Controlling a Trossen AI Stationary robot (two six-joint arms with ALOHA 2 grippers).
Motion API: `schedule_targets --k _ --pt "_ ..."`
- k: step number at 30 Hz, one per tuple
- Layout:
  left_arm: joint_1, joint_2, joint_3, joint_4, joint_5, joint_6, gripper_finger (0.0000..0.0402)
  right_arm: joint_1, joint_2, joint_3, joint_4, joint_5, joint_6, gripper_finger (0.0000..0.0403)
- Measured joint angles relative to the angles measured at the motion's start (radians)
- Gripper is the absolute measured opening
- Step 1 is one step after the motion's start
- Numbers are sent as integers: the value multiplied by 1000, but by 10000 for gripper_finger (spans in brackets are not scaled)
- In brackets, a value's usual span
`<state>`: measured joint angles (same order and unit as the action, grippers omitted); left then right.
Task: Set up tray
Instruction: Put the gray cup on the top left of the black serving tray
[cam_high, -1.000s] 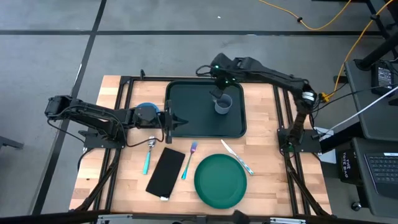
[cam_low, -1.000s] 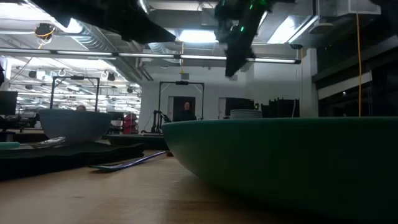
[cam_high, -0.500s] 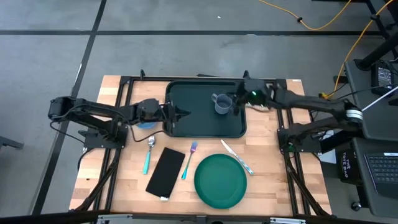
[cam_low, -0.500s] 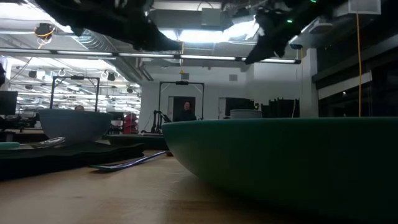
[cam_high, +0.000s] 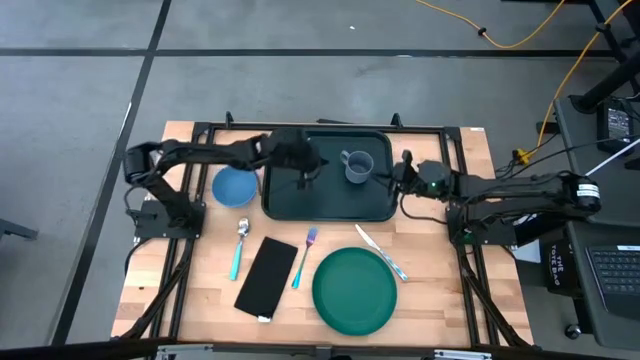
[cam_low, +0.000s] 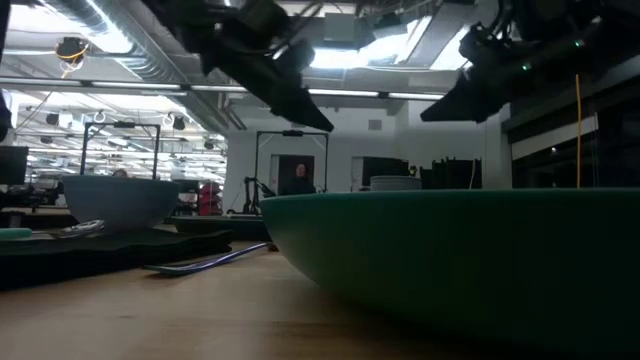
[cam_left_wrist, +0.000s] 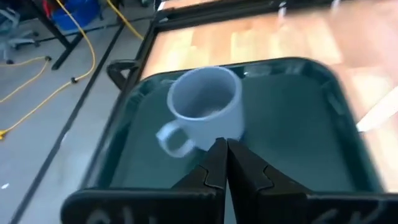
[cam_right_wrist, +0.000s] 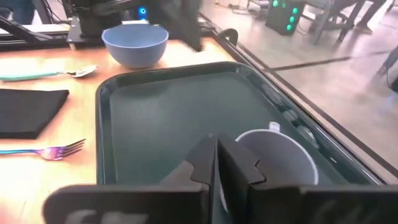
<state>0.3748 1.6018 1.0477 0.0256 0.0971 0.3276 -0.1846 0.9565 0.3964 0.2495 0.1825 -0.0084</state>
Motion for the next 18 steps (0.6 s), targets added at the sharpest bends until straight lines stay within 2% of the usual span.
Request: schedule_targets --k 10,18 --pt "66 215 339 -303 1 122 50 0 1 -22 14 0 -28 5" --pt "107 346 480 -364 3 192 97 0 6 -23 -29 0 5 25"
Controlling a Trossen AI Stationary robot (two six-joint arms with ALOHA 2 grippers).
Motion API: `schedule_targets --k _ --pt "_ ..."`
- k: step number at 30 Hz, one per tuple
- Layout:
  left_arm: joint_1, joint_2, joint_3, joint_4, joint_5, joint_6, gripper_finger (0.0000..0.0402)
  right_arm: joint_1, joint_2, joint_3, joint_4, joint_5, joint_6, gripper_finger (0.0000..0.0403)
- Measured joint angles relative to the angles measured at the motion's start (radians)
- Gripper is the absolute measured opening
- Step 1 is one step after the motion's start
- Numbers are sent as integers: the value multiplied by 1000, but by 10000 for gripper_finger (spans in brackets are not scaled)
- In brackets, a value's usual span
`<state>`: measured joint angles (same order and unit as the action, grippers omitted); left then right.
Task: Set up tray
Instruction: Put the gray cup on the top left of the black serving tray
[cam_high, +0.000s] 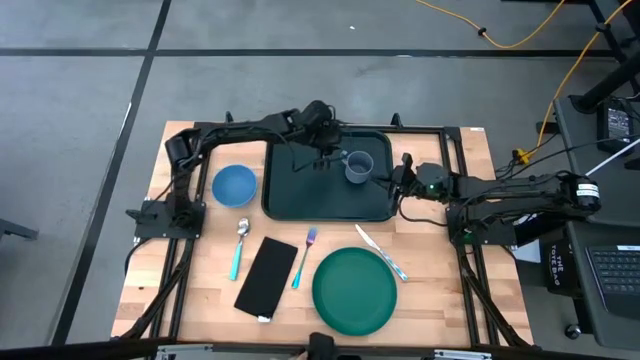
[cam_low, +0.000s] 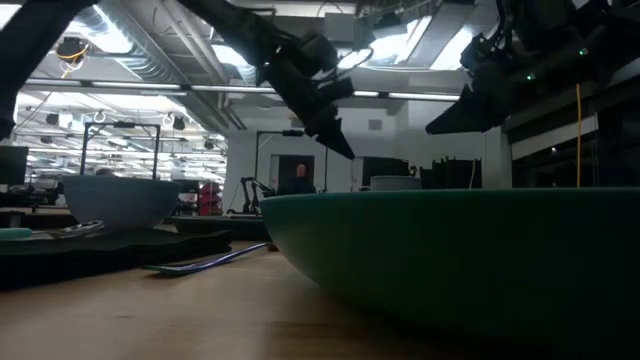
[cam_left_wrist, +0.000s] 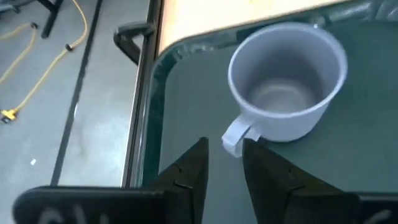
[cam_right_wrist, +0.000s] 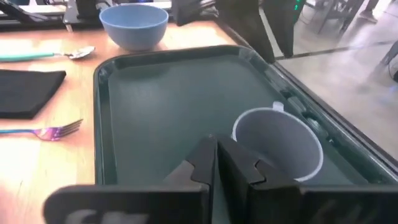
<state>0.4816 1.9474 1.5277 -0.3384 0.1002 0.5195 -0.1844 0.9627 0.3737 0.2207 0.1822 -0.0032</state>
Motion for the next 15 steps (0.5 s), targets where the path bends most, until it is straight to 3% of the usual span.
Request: schedule_targets --k 8,15 --pt "6 56 14 -19 6 85 119 0 5 0 15 -6 1 5" --pt "4 63 14 -11 29 153 115 0 5 0 30 -46 3 20"
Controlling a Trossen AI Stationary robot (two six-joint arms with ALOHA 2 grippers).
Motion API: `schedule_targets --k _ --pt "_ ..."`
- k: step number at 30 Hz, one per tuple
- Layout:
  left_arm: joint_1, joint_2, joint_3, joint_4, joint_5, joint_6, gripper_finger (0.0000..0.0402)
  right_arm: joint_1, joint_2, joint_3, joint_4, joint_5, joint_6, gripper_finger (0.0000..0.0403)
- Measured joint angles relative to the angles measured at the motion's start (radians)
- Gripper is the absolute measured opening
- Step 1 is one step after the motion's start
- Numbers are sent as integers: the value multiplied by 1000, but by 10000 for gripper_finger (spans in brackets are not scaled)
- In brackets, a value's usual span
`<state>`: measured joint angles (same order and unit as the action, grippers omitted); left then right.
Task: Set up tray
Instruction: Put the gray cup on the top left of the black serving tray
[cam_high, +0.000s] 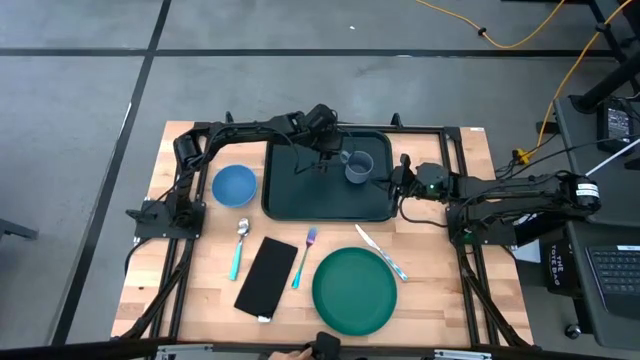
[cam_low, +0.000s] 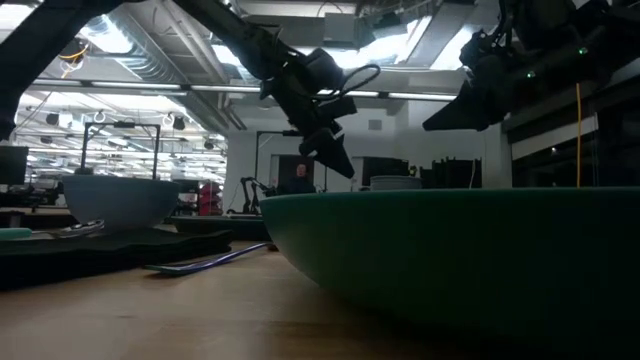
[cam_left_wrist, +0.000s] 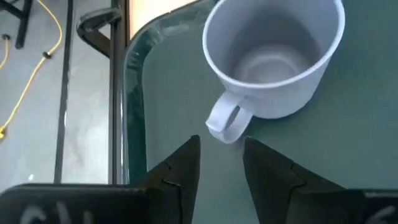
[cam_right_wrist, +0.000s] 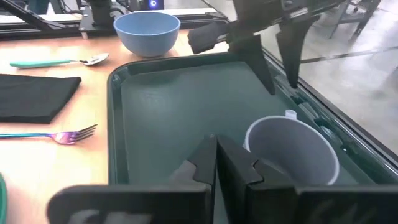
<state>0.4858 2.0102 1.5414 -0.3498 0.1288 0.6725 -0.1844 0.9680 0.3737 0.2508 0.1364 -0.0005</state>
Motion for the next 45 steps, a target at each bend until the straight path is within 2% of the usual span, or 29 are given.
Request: schedule_targets --k 9,14,17,21,26,30,35,45 --pt "1 0 0 24 13 21 114 0 0 0 2 0 19 5" --pt "-7 7 0 47 10 5 114 0 0 0 1 0 24 17" --pt "-16 36 -2 61 -18 7 114 0 0 0 1 -5 25 23" --pt "-34 76 -2 92 -115 44 113 0 0 0 1 -8 25 16" --pt "-35 95 -2 126 -123 48 113 7 0 0 -2 -8 25 5" --pt "-35 106 -2 177 -152 49 113 8 0 0 -2 -8 25 14" --pt "-36 129 -2 198 -140 75 113 8 0 0 -10 -8 32 26" --pt "-40 156 -1 257 -128 101 113 8 0 0 -44 -7 48 5"
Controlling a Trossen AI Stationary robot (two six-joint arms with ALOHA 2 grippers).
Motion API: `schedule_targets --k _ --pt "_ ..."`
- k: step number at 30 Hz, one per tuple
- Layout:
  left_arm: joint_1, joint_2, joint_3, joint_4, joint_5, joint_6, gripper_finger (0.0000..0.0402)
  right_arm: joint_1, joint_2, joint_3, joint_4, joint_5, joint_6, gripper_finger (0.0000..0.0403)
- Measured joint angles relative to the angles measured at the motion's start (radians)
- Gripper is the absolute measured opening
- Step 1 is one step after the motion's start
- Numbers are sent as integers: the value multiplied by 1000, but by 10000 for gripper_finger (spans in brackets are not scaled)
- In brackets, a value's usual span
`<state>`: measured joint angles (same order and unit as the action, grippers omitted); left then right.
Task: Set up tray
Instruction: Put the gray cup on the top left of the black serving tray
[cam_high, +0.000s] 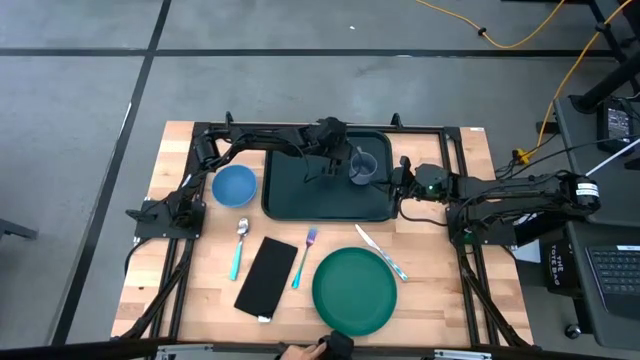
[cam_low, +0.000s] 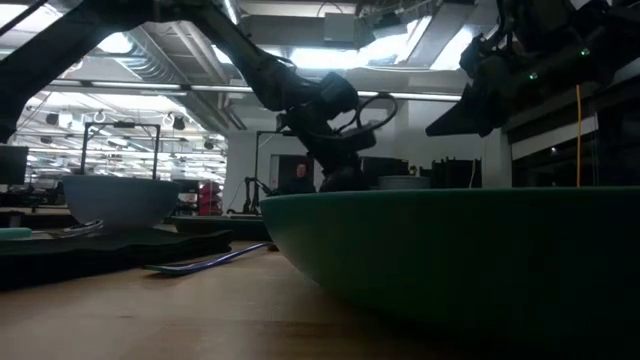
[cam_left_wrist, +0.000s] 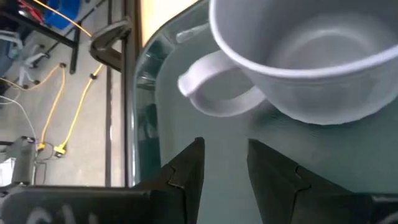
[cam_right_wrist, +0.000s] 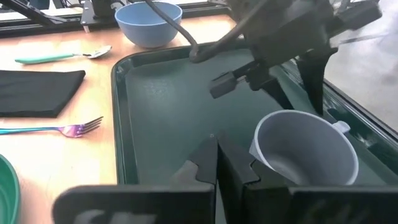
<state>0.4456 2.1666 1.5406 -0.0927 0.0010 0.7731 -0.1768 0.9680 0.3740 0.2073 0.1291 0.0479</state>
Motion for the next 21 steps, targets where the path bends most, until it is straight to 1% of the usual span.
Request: schedule_targets --k 4,9,17,21 --pt "-1 0 0 29 -2 0 113 0 0 0 -1 0 0 17" --pt "-1 0 0 40 -39 0 113 0 0 0 -5 0 4 28" --pt "-5 0 0 49 -55 19 113 0 0 0 -18 0 4 6" --pt "-15 -6 0 28 -88 64 113 0 0 0 -20 0 26 7"
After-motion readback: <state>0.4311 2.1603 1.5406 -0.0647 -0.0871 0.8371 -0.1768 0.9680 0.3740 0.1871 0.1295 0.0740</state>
